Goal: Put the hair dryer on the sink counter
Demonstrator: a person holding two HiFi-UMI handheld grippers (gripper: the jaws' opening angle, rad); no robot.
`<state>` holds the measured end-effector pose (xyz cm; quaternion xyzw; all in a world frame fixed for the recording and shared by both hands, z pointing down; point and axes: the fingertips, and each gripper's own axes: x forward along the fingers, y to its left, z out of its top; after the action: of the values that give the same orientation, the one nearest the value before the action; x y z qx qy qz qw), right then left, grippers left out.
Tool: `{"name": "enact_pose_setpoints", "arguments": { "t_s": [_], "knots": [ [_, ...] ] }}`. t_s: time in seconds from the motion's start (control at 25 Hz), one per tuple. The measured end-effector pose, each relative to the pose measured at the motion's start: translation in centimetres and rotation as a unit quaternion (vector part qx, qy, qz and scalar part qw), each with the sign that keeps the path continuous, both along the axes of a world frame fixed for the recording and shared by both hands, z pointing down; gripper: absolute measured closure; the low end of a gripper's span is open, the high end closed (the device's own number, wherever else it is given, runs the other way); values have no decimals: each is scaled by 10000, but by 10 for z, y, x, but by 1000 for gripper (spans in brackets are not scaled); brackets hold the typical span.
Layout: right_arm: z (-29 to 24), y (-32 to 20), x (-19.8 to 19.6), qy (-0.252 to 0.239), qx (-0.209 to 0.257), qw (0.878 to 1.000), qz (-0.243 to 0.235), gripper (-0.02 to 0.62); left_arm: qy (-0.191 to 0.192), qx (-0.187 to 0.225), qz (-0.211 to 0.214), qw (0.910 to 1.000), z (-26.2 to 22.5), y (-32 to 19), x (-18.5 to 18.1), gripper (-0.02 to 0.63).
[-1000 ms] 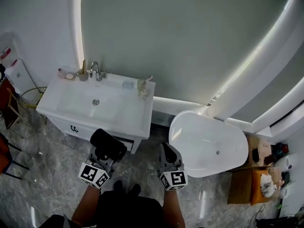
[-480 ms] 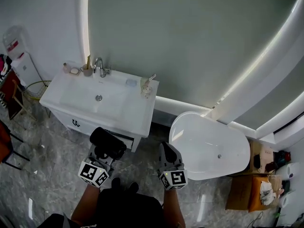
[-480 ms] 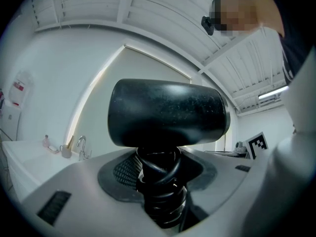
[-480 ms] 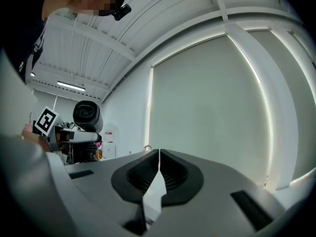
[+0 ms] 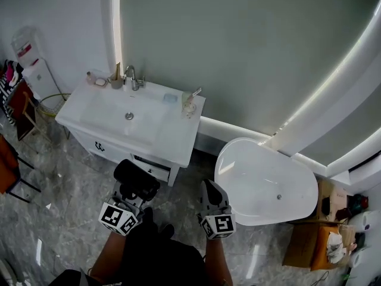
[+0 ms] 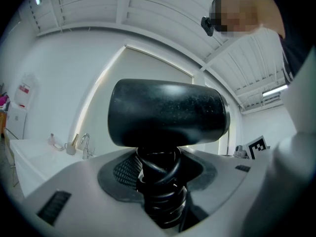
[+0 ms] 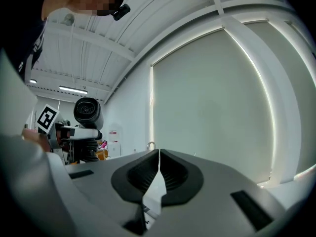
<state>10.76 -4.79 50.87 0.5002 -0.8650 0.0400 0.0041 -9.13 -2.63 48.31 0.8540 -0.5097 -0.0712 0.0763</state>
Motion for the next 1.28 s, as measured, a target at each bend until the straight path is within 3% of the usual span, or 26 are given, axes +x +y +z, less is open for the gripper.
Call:
{"name": "enact_pose_setpoints", "arguments": {
  "t_s": [0.56, 1.28],
  "knots": [
    [5, -39, 8, 48, 59, 9999, 93, 565, 45, -6, 59, 10000, 13, -46, 6, 393],
    [-4, -215, -15, 135, 109, 9994, 305, 565, 16, -223, 406, 9989, 25, -236, -4, 393]
  ]
}}
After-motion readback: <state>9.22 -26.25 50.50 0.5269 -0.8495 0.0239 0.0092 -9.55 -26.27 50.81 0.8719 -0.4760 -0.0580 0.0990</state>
